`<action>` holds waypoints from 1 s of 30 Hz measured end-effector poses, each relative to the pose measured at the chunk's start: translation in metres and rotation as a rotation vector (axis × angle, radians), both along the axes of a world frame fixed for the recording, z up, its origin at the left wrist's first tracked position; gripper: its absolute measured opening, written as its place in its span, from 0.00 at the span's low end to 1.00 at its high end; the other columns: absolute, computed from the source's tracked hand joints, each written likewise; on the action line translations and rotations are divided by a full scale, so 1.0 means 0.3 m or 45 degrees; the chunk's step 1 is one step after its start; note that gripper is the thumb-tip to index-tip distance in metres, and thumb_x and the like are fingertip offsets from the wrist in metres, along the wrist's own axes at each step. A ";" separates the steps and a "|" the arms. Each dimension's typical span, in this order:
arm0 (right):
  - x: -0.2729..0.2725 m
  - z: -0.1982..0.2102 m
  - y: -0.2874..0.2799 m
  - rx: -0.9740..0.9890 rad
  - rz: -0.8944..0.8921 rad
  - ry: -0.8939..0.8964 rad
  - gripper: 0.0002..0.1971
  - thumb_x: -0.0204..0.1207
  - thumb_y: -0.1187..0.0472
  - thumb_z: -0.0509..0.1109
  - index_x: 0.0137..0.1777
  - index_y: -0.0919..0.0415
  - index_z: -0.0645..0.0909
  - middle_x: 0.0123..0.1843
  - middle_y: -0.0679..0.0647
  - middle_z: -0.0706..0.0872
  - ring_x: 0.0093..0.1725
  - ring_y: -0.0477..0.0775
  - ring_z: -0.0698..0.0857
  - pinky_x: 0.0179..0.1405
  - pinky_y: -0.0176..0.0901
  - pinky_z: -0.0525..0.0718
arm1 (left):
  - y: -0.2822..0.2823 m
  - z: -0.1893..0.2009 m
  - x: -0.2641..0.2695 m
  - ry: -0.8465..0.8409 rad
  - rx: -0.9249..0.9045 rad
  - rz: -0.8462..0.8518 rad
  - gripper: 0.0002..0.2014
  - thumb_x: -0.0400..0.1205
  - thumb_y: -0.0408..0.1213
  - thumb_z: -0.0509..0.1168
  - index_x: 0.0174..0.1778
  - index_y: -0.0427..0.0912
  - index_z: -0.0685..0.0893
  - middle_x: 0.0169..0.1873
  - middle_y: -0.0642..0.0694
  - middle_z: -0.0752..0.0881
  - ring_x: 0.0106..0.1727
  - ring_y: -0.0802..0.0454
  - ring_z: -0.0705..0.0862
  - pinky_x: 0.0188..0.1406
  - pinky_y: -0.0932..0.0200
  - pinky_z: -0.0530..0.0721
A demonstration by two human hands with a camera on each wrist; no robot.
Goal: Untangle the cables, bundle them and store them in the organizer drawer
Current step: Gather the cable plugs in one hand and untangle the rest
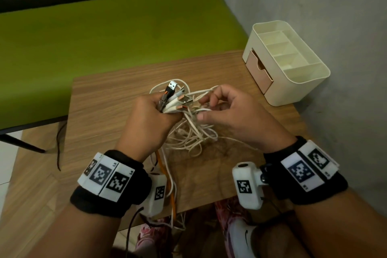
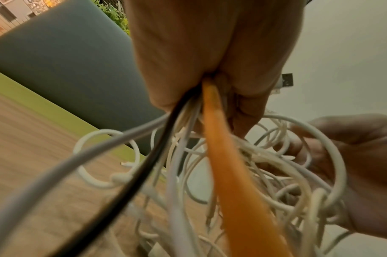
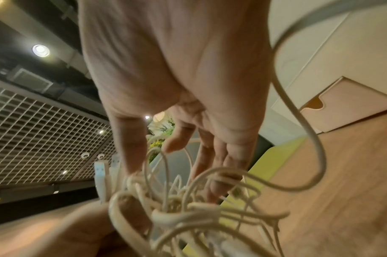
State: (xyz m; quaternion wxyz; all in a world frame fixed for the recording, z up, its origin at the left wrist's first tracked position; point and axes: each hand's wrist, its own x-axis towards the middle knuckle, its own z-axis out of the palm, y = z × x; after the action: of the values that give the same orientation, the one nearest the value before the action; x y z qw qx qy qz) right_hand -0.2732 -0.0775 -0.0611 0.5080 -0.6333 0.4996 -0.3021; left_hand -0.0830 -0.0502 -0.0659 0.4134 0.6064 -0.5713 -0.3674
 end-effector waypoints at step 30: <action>0.025 0.001 0.004 -0.413 0.023 0.867 0.08 0.80 0.57 0.72 0.56 0.50 0.90 0.47 0.47 0.86 0.42 0.42 0.78 0.31 0.26 0.67 | 0.028 0.090 0.014 0.076 -0.437 0.216 0.06 0.77 0.40 0.76 0.37 0.45 0.87 0.24 0.61 0.84 0.28 0.69 0.79 0.28 0.73 0.72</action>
State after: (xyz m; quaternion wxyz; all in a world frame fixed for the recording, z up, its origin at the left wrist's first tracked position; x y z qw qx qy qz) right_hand -0.2657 -0.0763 -0.0607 0.2084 -0.7741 0.5799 -0.1452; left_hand -0.0789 -0.0418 -0.0388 0.5569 0.5619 -0.5599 -0.2463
